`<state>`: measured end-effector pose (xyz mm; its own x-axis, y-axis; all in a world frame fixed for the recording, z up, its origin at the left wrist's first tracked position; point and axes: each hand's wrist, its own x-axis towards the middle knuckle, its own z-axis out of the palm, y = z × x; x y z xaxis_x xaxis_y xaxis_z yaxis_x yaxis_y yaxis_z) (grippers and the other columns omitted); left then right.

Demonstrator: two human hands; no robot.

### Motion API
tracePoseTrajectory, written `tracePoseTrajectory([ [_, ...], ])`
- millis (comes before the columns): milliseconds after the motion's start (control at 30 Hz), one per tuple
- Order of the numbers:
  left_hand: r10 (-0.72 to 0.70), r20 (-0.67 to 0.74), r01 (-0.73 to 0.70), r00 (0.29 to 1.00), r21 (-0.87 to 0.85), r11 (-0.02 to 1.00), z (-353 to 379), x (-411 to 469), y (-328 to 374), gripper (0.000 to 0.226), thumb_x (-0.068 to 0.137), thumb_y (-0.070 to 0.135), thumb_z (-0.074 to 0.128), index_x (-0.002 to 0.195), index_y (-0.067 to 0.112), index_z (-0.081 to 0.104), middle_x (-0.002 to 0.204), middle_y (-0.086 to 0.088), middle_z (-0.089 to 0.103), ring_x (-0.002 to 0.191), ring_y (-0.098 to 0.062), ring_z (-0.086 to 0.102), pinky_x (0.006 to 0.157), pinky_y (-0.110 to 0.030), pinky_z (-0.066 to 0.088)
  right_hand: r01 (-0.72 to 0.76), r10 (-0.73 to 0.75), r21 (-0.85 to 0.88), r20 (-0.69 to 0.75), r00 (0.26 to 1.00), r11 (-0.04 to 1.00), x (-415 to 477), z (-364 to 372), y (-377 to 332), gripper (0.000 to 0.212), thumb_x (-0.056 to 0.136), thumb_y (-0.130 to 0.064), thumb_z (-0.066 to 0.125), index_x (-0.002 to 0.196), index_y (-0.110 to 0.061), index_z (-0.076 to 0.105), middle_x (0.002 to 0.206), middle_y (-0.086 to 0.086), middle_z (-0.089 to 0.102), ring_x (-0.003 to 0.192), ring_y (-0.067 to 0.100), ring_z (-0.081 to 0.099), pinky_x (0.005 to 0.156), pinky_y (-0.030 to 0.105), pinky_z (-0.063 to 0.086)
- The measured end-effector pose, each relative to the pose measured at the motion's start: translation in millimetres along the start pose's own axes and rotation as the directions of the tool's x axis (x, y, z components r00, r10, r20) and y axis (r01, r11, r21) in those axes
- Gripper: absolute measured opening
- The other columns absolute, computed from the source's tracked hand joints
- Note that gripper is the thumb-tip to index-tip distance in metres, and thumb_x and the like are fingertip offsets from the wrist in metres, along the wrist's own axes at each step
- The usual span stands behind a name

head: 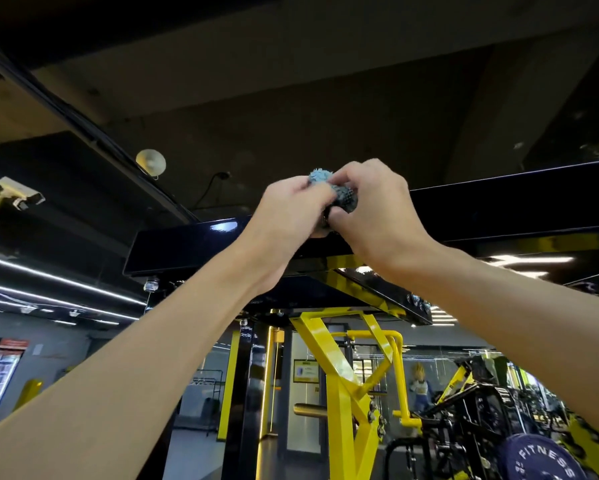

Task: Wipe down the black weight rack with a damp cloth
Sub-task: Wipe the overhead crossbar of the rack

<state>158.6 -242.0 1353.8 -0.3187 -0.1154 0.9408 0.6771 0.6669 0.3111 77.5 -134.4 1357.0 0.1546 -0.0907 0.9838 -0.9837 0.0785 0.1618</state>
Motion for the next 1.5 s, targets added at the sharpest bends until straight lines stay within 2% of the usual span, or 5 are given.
tracePoseTrajectory([
  [200,0.299,-0.033,-0.233,0.954,0.552,0.801,10.6,5.8,-32.7,0.042,0.098,0.014,0.059,0.14,0.012,0.05,0.128,-0.002,0.046,0.111,-0.01,0.054,0.099,-0.018,0.047,-0.067,0.028,0.189,0.204,0.979,0.98,-6.0,-18.1,9.8,0.08,0.085,0.011,0.056,0.151,-0.024,0.028,0.112,-0.006,0.062,0.105,0.008,0.061,0.089,0.023,0.052],
  [500,0.528,0.292,-0.389,0.797,0.918,0.079,39.4,4.2,-47.9,0.06,0.083,-0.003,0.061,0.142,0.005,0.048,0.121,-0.011,0.052,0.095,-0.026,0.048,0.086,-0.039,0.05,0.229,-0.058,-0.608,0.288,0.956,0.76,-19.5,-15.7,56.0,0.095,0.075,-0.045,0.04,0.156,-0.005,0.011,0.156,0.01,0.032,0.149,0.027,0.021,0.122,0.042,0.009],
  [667,0.492,-0.062,-0.077,0.869,0.963,0.257,25.7,11.4,-50.4,0.051,0.087,0.023,0.05,0.135,0.003,0.051,0.129,-0.011,0.047,0.103,-0.029,0.042,0.09,-0.037,0.043,0.254,-0.075,-0.652,0.29,0.954,0.715,-20.2,-17.4,57.2,0.093,0.074,-0.041,0.035,0.156,-0.004,0.012,0.155,0.012,0.033,0.147,0.029,0.023,0.122,0.045,0.012],
  [767,0.453,-0.034,-0.174,0.891,0.896,0.409,44.6,-0.5,-54.0,0.074,0.088,0.047,0.02,0.146,0.009,0.043,0.135,-0.003,0.043,0.114,-0.022,0.037,0.094,-0.029,0.032,0.229,-0.068,-0.671,0.258,0.964,0.706,-20.4,-11.9,55.9,0.093,0.075,-0.044,0.035,0.155,-0.003,0.013,0.154,0.013,0.035,0.146,0.03,0.025,0.121,0.046,0.013],
  [1500,0.591,-0.018,-0.246,0.807,0.899,0.362,-51.5,-11.7,-78.2,0.032,0.087,0.002,0.07,0.117,0.012,0.072,0.089,-0.001,0.05,0.084,-0.021,0.05,0.073,-0.034,0.05,0.239,-0.014,-0.723,0.302,0.953,0.649,6.5,44.1,19.5,0.114,0.079,-0.07,0.061,0.154,-0.004,0.006,0.145,0.01,0.039,0.137,0.031,0.034,0.118,0.053,0.017],
])
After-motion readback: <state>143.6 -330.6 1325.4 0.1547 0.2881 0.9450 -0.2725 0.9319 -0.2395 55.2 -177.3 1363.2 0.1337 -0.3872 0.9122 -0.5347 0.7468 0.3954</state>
